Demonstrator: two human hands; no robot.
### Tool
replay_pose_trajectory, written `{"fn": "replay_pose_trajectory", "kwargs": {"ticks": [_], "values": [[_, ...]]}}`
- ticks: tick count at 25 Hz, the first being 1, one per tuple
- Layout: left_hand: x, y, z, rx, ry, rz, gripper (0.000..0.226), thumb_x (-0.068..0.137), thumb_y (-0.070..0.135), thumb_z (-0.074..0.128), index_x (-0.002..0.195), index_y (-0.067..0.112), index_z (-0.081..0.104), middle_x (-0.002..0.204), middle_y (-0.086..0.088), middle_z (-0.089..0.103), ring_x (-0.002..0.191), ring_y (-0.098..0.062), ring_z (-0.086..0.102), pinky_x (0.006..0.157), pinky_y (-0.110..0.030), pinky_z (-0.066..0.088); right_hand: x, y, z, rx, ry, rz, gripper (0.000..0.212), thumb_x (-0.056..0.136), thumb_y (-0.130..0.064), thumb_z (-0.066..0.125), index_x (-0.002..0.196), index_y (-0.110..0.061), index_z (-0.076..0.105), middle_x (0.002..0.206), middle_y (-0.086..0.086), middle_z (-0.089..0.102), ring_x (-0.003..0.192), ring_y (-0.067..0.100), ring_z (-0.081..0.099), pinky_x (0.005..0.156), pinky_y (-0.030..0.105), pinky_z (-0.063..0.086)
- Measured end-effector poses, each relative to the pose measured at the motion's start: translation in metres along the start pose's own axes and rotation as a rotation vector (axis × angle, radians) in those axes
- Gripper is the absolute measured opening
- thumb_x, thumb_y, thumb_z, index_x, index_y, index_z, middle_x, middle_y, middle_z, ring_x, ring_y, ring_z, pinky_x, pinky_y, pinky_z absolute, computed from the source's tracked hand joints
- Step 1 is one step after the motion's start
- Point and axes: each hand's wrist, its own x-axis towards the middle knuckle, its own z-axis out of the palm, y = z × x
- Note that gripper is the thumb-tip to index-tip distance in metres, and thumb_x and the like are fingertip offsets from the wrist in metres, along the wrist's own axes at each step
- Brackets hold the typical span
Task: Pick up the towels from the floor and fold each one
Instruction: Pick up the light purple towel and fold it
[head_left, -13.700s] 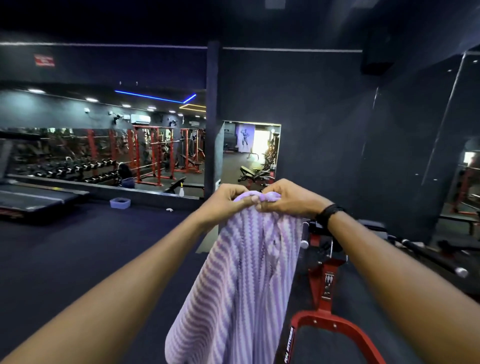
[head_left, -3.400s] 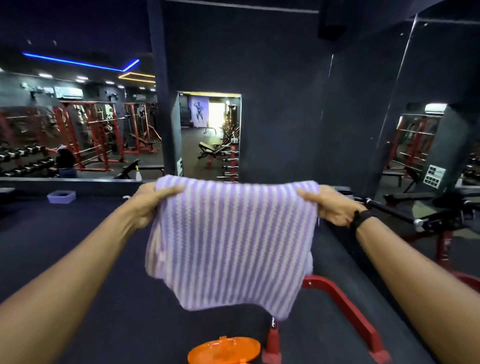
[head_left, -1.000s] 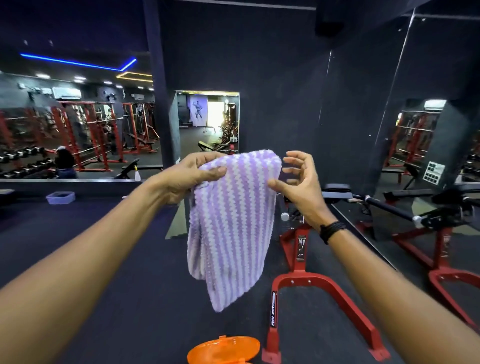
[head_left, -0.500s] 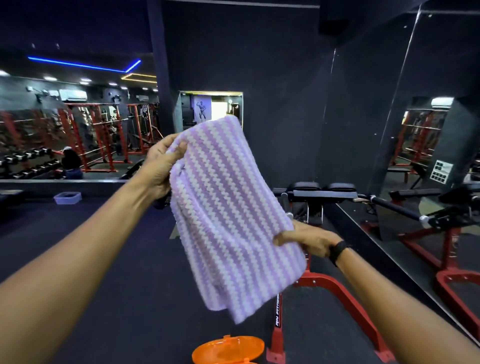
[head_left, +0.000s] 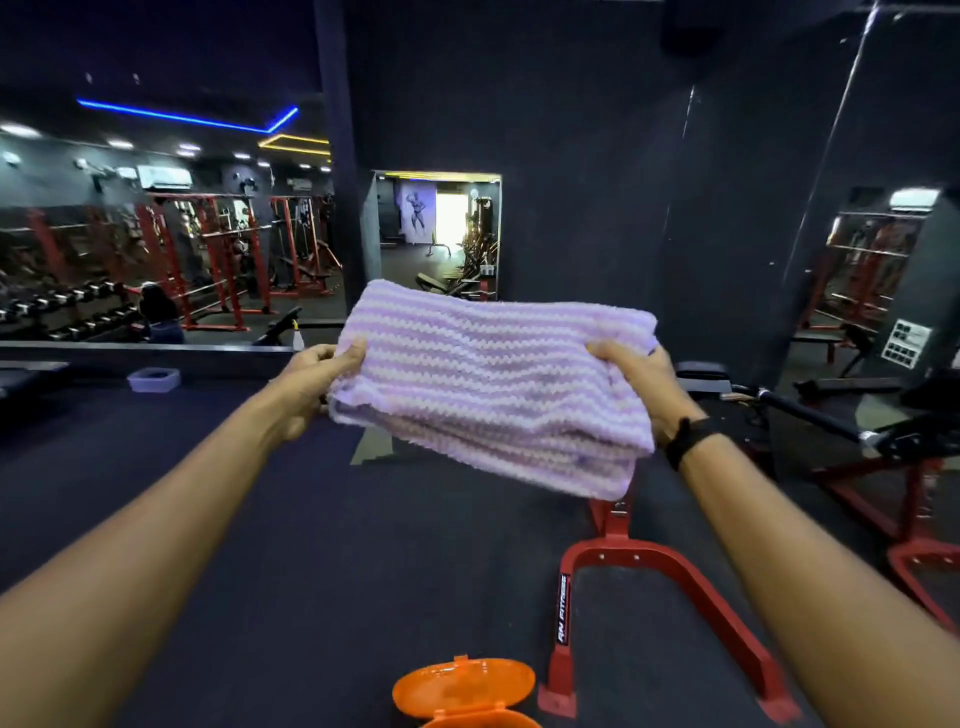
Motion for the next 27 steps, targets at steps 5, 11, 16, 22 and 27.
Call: {"fn": "replay_pose_trajectory", "kwargs": {"ticks": [5, 11, 16, 22, 27], "values": [[0.0, -0.015, 0.002, 0.26, 0.002, 0.117, 0.054, 0.079, 0.041, 0.073, 0.123, 0.017, 0.052, 0.117, -0.007, 0.062, 0.105, -0.018, 0.058, 0.091, -0.038, 0.046, 0.01, -0.025, 0.027, -0.363, -0.137, -0.181, 0.037, 0.078, -0.006, 0.071, 0.113, -0.003, 0.06, 0.101, 0.007, 0.069, 0.086, 0.013, 0.065, 0.071, 0.023, 0.056], [0.0, -0.074, 0.005, 0.591, -0.069, 0.101, 0.056, 0.076, 0.041, 0.077, 0.123, 0.022, 0.054, 0.117, 0.002, 0.056, 0.106, -0.016, 0.056, 0.085, -0.029, 0.043, 0.022, 0.049, 0.024, -0.773, -0.177, -0.131, 0.029, 0.073, -0.012, 0.075, 0.098, -0.014, 0.059, 0.094, 0.001, 0.064, 0.09, 0.017, 0.059, 0.083, 0.035, 0.047], [-0.008, -0.174, 0.009, 0.717, -0.199, -0.034, 0.054, 0.077, 0.041, 0.076, 0.122, 0.02, 0.055, 0.121, -0.002, 0.058, 0.109, -0.02, 0.057, 0.093, -0.036, 0.048, 0.01, 0.147, -0.025, -1.076, -0.094, 0.057, 0.04, 0.072, -0.022, 0.076, 0.105, -0.006, 0.058, 0.101, 0.009, 0.064, 0.093, 0.028, 0.057, 0.081, 0.035, 0.043], [-0.011, -0.286, 0.003, 0.735, -0.332, -0.153, 0.051, 0.08, 0.034, 0.075, 0.123, 0.014, 0.056, 0.114, -0.003, 0.058, 0.109, -0.02, 0.057, 0.093, -0.034, 0.046, -0.022, 0.26, -0.07, -1.269, -0.028, 0.286, 0.041, 0.075, -0.026, 0.073, 0.106, -0.008, 0.053, 0.109, 0.017, 0.062, 0.103, 0.039, 0.055, 0.076, 0.035, 0.039], [-0.003, -0.373, 0.005, 0.804, -0.424, -0.223, 0.051, 0.083, 0.032, 0.072, 0.127, 0.01, 0.055, 0.126, -0.008, 0.059, 0.111, -0.019, 0.056, 0.091, -0.027, 0.043, -0.051, 0.37, -0.07, -1.338, -0.1, 0.421, 0.035, 0.078, -0.026, 0.07, 0.102, -0.015, 0.048, 0.111, 0.019, 0.06, 0.107, 0.041, 0.054, 0.079, 0.039, 0.041]]}}
